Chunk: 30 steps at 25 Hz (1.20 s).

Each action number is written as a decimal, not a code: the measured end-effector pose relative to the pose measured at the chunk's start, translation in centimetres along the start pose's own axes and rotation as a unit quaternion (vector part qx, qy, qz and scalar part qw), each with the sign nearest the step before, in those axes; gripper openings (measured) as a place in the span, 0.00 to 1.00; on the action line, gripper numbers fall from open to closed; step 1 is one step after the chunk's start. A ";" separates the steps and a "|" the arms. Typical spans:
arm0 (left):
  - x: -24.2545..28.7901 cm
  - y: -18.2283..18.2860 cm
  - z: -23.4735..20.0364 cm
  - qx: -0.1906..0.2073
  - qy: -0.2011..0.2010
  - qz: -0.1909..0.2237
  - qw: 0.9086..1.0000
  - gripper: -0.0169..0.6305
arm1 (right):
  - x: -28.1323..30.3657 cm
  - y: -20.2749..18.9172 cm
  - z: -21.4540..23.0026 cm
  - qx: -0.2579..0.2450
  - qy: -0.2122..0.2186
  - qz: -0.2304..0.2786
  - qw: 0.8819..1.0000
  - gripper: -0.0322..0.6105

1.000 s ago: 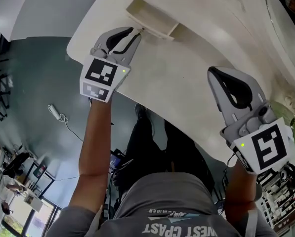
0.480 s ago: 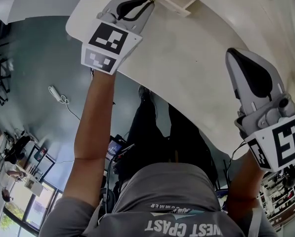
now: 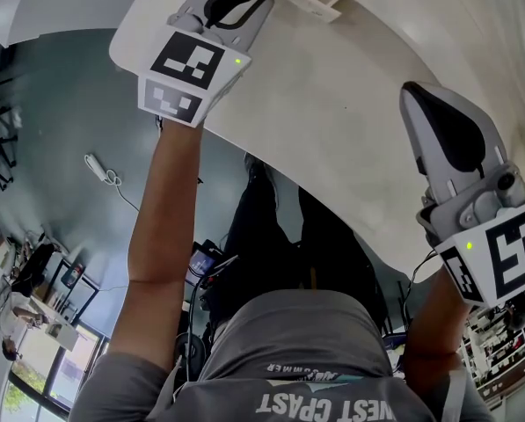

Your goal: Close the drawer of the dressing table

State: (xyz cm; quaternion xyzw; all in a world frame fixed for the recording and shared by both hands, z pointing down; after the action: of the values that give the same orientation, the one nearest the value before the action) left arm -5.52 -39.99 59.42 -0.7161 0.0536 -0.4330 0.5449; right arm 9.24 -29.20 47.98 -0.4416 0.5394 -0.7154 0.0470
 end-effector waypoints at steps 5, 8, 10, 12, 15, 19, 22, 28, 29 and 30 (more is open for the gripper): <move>0.9 0.1 -0.3 0.008 0.001 -0.004 1.000 0.09 | 0.2 -0.3 0.2 0.002 -0.004 0.001 1.000 0.05; 1.9 0.6 -0.2 0.013 0.002 -0.007 1.000 0.09 | -0.3 -0.6 1.1 0.004 -0.007 0.002 1.000 0.05; 2.3 1.2 0.1 0.016 0.003 -0.009 1.000 0.09 | -0.9 -0.6 1.6 0.005 -0.009 0.003 1.000 0.05; 2.2 1.4 0.3 0.018 0.004 -0.011 1.000 0.09 | -1.5 -0.6 1.5 0.005 -0.012 0.005 1.000 0.05; 2.1 1.6 0.0 0.019 0.007 -0.008 1.000 0.09 | -1.8 -0.2 1.6 0.005 -0.019 0.008 1.000 0.05; 3.8 2.0 -1.0 0.023 0.009 -0.017 1.000 0.08 | -1.0 -0.1 2.7 0.008 -0.023 0.007 1.000 0.05; 4.4 2.0 -1.3 0.031 0.008 -0.021 0.999 0.07 | -0.9 -0.3 2.4 0.008 -0.026 0.009 1.000 0.05; 4.1 1.8 -1.3 0.030 0.013 -0.022 0.999 0.07 | -1.8 -0.7 2.2 0.009 -0.033 0.013 0.999 0.05; 4.1 1.8 -1.4 0.031 0.015 -0.025 0.999 0.07 | -1.9 -0.7 2.3 0.009 -0.033 0.013 0.999 0.05; 4.1 1.8 -1.4 0.031 0.016 -0.029 0.999 0.07 | -2.0 -0.6 2.3 0.010 -0.034 0.014 0.999 0.05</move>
State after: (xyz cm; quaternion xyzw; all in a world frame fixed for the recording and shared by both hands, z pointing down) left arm -3.18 -44.02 60.27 -0.6928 0.0285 -0.4617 0.5531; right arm 12.31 -29.52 47.37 -0.4575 0.5368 -0.7044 0.0798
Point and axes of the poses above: the fingertips, and each gripper's own axes: x forward along the fingers, z to its right, y out of its top, the point moved 2 cm from there along -x, backward along the fingers, and after that the axes turned 7 degrees about -x, right-handed, at the moved point
